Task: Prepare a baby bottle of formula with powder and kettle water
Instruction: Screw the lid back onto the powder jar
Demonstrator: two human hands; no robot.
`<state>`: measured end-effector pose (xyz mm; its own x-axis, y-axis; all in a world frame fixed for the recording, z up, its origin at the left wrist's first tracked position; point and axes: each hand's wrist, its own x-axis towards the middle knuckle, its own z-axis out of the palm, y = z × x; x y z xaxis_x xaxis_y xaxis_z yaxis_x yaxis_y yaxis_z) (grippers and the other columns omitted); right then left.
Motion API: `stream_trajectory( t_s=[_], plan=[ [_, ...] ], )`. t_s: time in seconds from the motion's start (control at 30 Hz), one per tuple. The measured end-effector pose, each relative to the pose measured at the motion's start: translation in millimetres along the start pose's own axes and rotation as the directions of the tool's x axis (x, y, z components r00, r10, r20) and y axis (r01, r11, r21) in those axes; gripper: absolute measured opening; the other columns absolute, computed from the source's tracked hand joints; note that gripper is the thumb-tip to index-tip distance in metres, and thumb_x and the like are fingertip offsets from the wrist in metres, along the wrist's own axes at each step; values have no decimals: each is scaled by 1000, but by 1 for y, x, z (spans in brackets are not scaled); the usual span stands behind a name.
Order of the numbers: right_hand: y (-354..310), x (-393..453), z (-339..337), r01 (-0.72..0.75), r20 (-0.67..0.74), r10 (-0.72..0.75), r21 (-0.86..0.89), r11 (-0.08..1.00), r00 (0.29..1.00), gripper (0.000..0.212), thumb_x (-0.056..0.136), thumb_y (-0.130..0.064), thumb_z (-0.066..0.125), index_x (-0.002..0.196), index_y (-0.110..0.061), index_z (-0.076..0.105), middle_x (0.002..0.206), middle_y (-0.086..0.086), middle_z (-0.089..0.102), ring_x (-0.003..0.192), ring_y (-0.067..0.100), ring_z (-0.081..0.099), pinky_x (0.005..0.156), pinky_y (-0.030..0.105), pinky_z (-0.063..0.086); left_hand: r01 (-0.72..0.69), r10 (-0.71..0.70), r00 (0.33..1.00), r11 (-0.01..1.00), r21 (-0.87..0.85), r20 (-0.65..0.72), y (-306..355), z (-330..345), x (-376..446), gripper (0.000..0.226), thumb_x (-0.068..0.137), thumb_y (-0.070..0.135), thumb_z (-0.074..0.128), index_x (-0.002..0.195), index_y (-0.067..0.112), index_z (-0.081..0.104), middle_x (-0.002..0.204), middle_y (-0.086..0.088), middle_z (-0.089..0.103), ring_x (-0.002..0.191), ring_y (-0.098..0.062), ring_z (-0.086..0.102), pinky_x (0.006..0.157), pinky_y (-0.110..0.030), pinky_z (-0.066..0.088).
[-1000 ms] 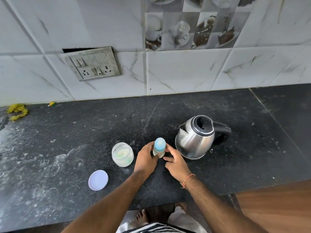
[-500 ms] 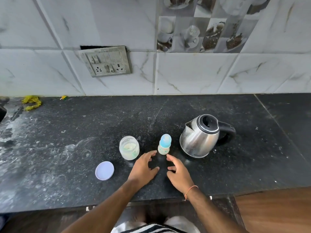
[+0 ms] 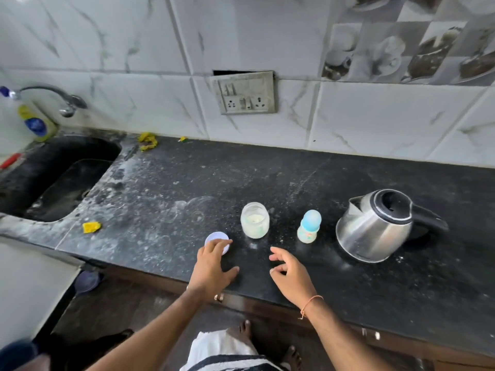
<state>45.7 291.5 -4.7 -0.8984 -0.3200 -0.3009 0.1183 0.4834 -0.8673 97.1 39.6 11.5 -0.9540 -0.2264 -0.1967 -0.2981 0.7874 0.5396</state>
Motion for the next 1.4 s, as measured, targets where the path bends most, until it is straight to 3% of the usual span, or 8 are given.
stream_trajectory(
  t_s=[0.17, 0.57, 0.8, 0.9, 1.0, 1.23, 1.33, 1.4],
  plan=[
    [-17, 8, 24, 9, 53, -8, -8, 1000, 999, 55, 99, -10, 67, 151, -27, 60, 127, -15, 70, 98, 8, 73, 86, 9, 53, 146, -153, 985, 985, 91, 81, -20, -18, 6, 113, 83, 63, 83, 170, 37, 16, 171, 4, 16, 156, -34, 22, 118, -58, 47],
    [-38, 52, 79, -79, 60, 81, -39, 996, 995, 64, 96, -19, 79, 155, -27, 58, 132, -15, 70, 107, 9, 70, 87, 10, 53, -20, -5, 978, 992, 121, 207, -62, -30, 82, 103, 76, 63, 83, 165, 35, 41, 149, 2, 46, 137, -34, 53, 110, -46, 53],
    [-57, 44, 84, -62, 13, 62, 28, 998, 998, 80, 83, -27, 94, 153, -36, 56, 142, -20, 63, 112, 3, 69, 89, 13, 54, -3, 94, 963, 940, -342, 251, -56, -40, 79, 64, 78, 56, 89, 134, 35, 67, 118, 16, 75, 108, 2, 71, 95, -18, 58],
    [-68, 30, 76, -19, -27, 21, 77, 997, 999, 77, 80, -26, 94, 147, -44, 60, 143, -25, 61, 115, 4, 69, 85, 31, 65, 58, 190, 915, 810, -584, 355, -43, -44, 69, 56, 82, 45, 91, 132, 30, 71, 116, 8, 83, 107, -9, 78, 104, -39, 62],
    [-78, 17, 61, -7, -39, 11, 102, 995, 999, 78, 80, -25, 94, 147, -45, 60, 144, -21, 64, 115, 12, 74, 89, 44, 66, 95, 292, 870, 691, -716, 398, -27, -43, 64, 47, 91, 31, 86, 135, 22, 72, 120, -2, 84, 114, -23, 79, 105, -42, 62],
    [-95, 5, 11, 79, -6, -80, -90, 993, 997, 94, 83, -30, 92, 157, -61, 43, 149, -28, 53, 109, 12, 72, 85, 33, 64, 121, 450, 736, 649, -751, 506, 3, -39, 75, 37, 100, 41, 75, 134, 27, 78, 124, -5, 83, 110, -17, 75, 90, -33, 60],
    [-99, 10, -10, 124, -57, -139, -204, 971, 989, 88, 83, -37, 91, 154, -62, 47, 145, -27, 50, 123, 8, 62, 84, 27, 61, 76, 321, 842, 725, -685, 433, 12, -37, 77, 46, 90, 69, 65, 106, 30, 85, 96, 8, 85, 88, -9, 77, 70, -32, 58],
    [-102, 19, -22, 117, -104, -150, -276, 954, 983, 85, 82, -43, 91, 154, -58, 49, 143, -27, 48, 131, 6, 56, 90, 24, 57, -58, 221, 961, 747, -663, 165, 8, -28, 81, 36, 87, 66, 73, 83, 30, 75, 67, 14, 69, 61, -5, 58, 59, -29, 46]
  ],
)
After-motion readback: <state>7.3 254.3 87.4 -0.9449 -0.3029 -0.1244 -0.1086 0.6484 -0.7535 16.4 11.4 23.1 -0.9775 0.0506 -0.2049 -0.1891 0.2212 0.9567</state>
